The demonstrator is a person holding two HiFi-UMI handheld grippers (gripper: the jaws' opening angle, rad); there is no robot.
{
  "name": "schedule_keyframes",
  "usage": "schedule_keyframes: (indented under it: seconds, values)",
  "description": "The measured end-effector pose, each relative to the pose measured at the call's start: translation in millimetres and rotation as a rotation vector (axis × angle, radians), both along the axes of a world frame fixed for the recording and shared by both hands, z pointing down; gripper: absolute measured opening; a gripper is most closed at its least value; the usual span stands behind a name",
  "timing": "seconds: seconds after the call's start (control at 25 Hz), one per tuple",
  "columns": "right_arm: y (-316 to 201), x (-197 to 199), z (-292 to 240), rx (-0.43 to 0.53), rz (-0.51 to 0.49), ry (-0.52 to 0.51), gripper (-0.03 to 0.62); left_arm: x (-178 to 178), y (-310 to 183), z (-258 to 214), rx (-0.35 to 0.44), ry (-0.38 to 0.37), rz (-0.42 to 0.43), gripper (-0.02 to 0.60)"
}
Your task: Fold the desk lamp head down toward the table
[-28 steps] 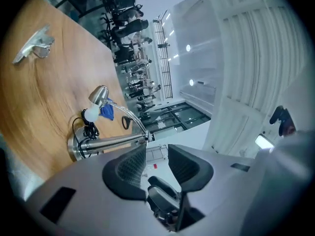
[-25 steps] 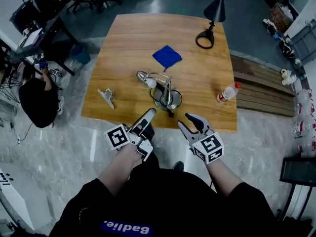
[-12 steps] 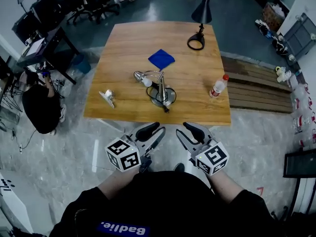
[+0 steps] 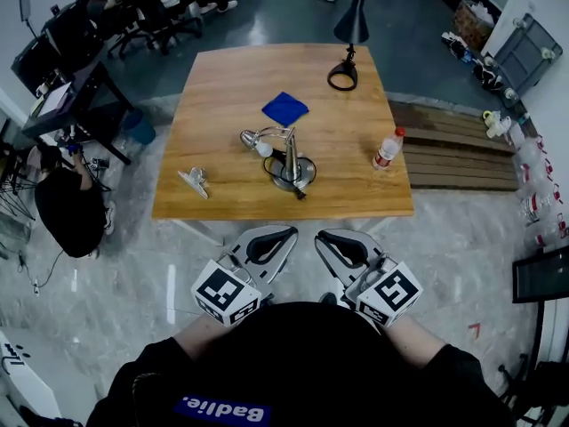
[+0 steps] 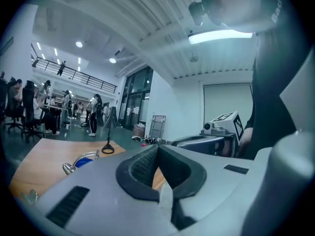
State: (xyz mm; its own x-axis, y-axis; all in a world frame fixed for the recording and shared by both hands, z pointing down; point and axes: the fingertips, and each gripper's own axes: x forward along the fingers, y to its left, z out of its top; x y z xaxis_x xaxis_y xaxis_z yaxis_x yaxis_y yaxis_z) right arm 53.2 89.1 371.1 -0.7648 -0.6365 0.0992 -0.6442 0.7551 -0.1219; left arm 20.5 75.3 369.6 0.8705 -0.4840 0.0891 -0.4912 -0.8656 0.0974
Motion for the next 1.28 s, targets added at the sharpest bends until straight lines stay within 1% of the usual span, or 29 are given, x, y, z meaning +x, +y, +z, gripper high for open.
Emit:
schedule_keyframes:
  seconds: [0.12,0.24,0.32,0.76,1.28]
  values:
    - [8,-2,-12,0.028,0.001,-0.015,0.008,0,7,-10,0.04,-0.017,0.018,0.009]
    - [13,-2,-17,0.04,0.004,-0.029,0.006,-1,13,-17,0.071,-0.025,0.02,0.008]
    - [14,-2,-18,0.04,0.003,-0.031,0.005,-2,14,-17,0.077,-0.022,0.015,0.008]
    - [20,-16,-18,0.041,-0.027,-0.015,0.005,-13,22,-14,0.065,-0.024,-0.009,0.009]
    - [23,-19,-14,0.033,-0.032,-0.014,0.005,-17,27,-9,0.047,-0.019,-0.019,0.008]
